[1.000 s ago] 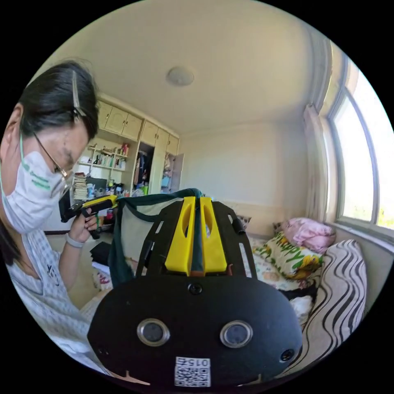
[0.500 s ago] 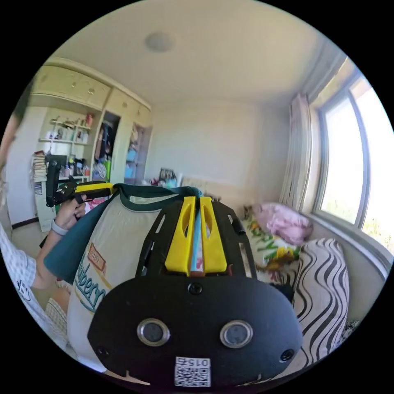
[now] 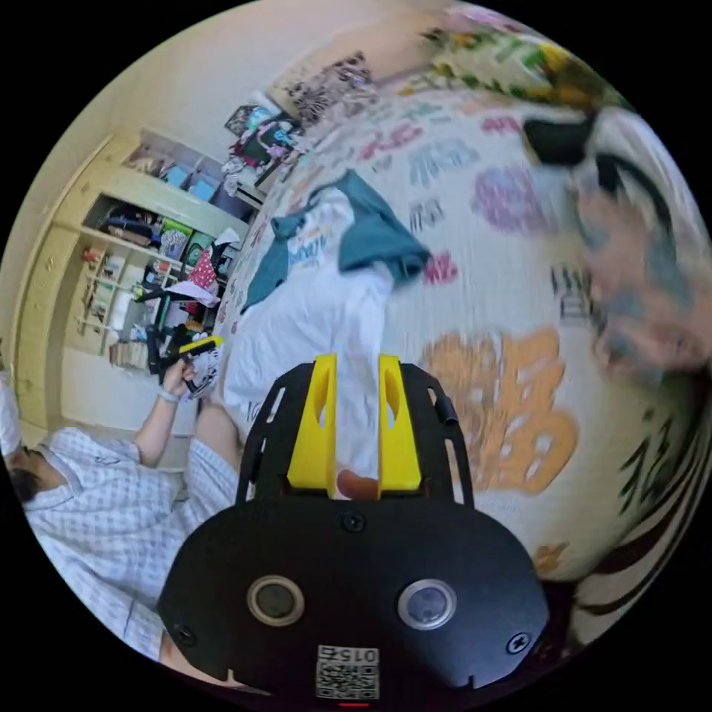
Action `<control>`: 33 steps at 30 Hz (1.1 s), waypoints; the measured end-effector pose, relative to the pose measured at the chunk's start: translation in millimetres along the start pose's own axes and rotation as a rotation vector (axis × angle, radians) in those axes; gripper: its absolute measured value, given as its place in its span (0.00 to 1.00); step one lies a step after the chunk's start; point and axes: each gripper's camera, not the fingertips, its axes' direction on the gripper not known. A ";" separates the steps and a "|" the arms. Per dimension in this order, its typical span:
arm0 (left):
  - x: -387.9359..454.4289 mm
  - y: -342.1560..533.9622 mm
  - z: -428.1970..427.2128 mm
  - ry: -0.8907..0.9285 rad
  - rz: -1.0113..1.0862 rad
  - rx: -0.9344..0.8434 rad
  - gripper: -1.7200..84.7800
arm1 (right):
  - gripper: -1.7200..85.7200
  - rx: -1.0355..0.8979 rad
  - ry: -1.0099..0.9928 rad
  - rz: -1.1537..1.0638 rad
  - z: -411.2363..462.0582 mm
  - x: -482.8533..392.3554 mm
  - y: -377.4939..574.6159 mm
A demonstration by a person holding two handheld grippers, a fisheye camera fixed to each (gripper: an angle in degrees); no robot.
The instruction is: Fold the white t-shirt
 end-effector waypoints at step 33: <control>-13.3 -111.2 39.5 0.356 -0.166 -0.133 0.06 | 0.01 -0.035 0.242 0.106 -90.3 58.3 -94.3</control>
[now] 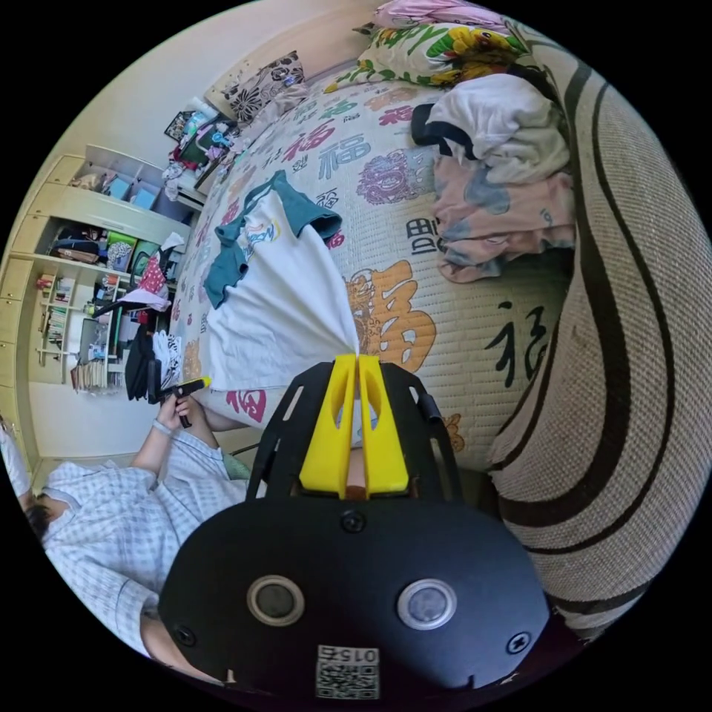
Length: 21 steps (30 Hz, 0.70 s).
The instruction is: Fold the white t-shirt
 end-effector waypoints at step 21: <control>43.1 34.7 -95.9 -0.392 0.052 -0.173 0.08 | 0.08 -0.317 -0.006 -0.171 45.7 -68.6 -13.5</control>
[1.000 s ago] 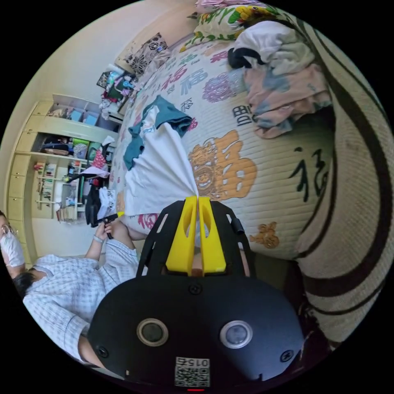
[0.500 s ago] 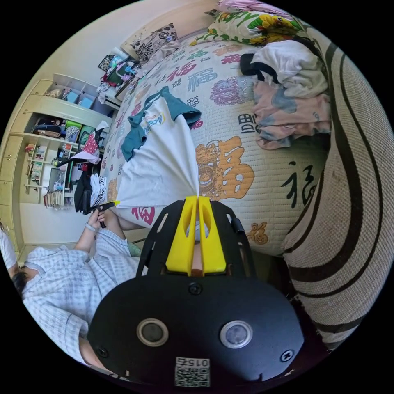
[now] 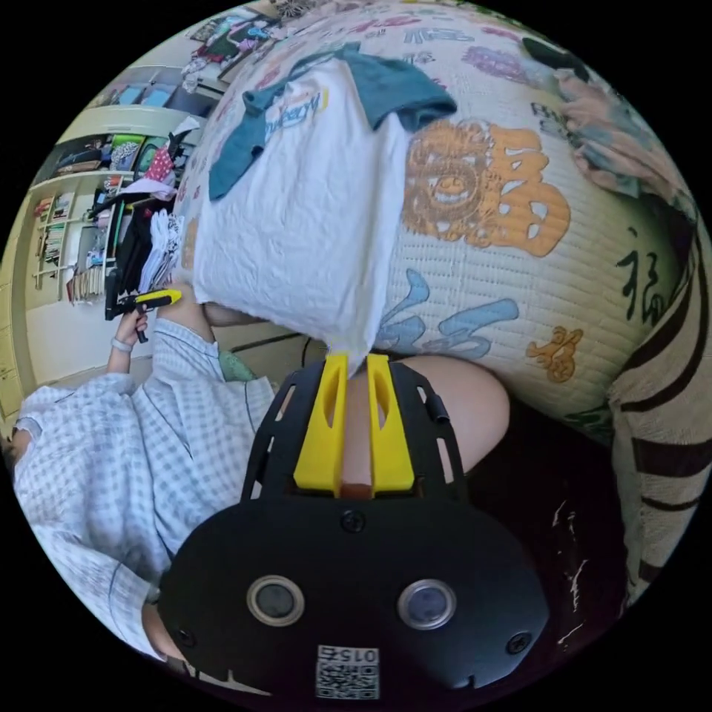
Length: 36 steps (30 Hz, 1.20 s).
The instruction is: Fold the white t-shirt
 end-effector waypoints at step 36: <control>-101.1 -261.8 -173.7 -0.107 -0.195 0.652 0.07 | 0.11 0.404 0.217 0.249 -170.6 58.8 -295.7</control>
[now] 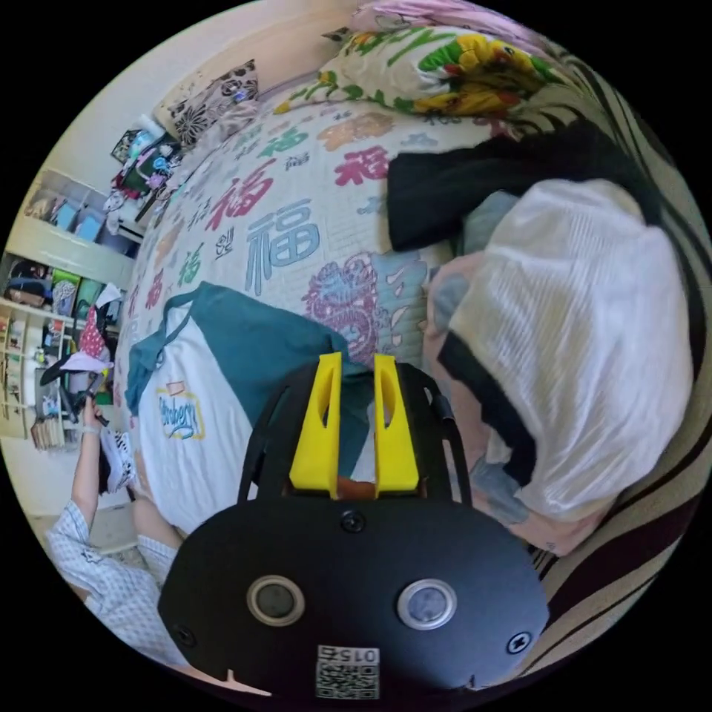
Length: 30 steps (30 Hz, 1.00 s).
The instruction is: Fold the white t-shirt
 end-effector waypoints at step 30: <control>174.3 -78.9 118.3 0.327 0.835 -0.439 0.05 | 0.01 -0.133 -0.130 -0.419 90.4 -235.1 -150.9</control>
